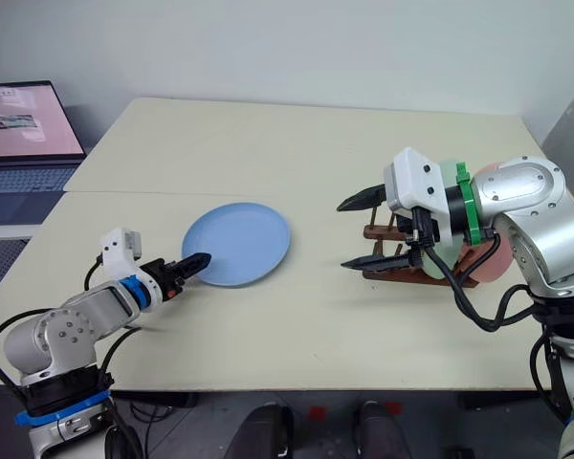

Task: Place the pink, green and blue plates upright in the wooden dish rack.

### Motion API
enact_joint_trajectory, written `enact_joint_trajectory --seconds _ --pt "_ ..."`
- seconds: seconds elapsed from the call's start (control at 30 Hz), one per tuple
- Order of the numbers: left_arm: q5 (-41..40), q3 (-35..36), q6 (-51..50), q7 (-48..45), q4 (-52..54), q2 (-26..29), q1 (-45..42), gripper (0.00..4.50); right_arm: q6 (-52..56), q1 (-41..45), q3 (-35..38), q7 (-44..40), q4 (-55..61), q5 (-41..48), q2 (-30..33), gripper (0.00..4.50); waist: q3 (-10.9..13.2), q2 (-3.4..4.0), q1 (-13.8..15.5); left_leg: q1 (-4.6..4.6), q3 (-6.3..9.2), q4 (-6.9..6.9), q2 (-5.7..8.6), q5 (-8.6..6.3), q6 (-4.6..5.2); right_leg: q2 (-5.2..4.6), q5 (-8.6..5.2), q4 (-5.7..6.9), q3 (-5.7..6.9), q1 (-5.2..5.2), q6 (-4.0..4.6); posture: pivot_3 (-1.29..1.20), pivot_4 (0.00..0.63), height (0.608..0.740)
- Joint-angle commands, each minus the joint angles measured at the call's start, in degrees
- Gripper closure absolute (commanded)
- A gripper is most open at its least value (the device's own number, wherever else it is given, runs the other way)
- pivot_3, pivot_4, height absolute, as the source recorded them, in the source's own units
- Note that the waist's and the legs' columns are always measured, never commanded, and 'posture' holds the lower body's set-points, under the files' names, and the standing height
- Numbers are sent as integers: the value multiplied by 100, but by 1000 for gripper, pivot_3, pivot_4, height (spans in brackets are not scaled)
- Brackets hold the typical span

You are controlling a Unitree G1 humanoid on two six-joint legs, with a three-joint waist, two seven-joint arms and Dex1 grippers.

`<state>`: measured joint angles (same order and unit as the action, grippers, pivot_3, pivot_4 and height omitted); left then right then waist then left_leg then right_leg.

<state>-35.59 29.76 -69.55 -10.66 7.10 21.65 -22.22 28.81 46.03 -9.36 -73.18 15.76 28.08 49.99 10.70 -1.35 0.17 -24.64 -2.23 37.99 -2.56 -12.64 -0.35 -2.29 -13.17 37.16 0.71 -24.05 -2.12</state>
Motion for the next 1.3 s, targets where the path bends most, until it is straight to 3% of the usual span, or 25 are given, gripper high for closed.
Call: enact_joint_trajectory --seconds 0.03,0.2,0.33,0.37,0.5,0.7,1.03,1.13,1.3 --pt "52 -112 87 41 -88 42 -156 1969 -44 -28 148 14 229 -83 82 410 0 0 -2 1 0 0 1 0 0 0 0 0 0 0 1 0 150 740" --pt "7 -122 136 132 -58 -54 -326 3156 -9 -123 114 168 323 -270 88 410 0 0 -2 0 0 1 0 0 -1 1 1 1 -1 -1 2 0 150 740" --pt "-137 -7 140 295 93 -224 -584 4392 -116 -214 56 285 391 -479 24 410 0 -1 14 0 -1 1 0 0 -1 0 1 0 -2 0 2 0 150 740" --pt "-205 94 199 436 149 -357 -719 4482 -180 -237 28 319 394 -554 -11 410 0 -1 12 0 -1 1 0 0 -1 0 1 0 -2 0 1 0 150 740" --pt "-304 315 212 1058 347 -775 -1295 4482 -630 -281 -278 665 361 -1072 -405 410 -1 -2 0 0 -2 4 5 1 -1 4 2 1 -3 0 0 0 150 740" --pt "-215 324 185 2082 456 -1400 -2148 4482 -1453 -51 -1281 1746 -237 -2798 -1353 410 -1 -2 -17 0 0 4 15 5 -8 13 3 7 -3 -1 0 0 150 740" --pt "-358 273 46 2792 567 -1818 -2538 4482 -2531 643 -2193 3279 -2086 -5139 -2439 410 -1 -3 -27 0 2 -2 19 18 -31 13 8 8 -2 -5 4 0 150 740" --pt "-436 316 -14 2864 588 -1872 -2564 4500 -2679 675 -2215 3472 -2424 -5395 -2642 1040 -1 -2 -14 0 5 -2 19 19 -33 13 8 8 0 -2 4 0 150 740" --pt "-642 440 -235 2992 683 -2009 -2583 4500 -2875 655 -2196 3648 -2718 -5633 -2805 2862 -1 -3 -19 -1 3 -2 21 20 -35 11 11 7 -2 -3 2 0 150 740"
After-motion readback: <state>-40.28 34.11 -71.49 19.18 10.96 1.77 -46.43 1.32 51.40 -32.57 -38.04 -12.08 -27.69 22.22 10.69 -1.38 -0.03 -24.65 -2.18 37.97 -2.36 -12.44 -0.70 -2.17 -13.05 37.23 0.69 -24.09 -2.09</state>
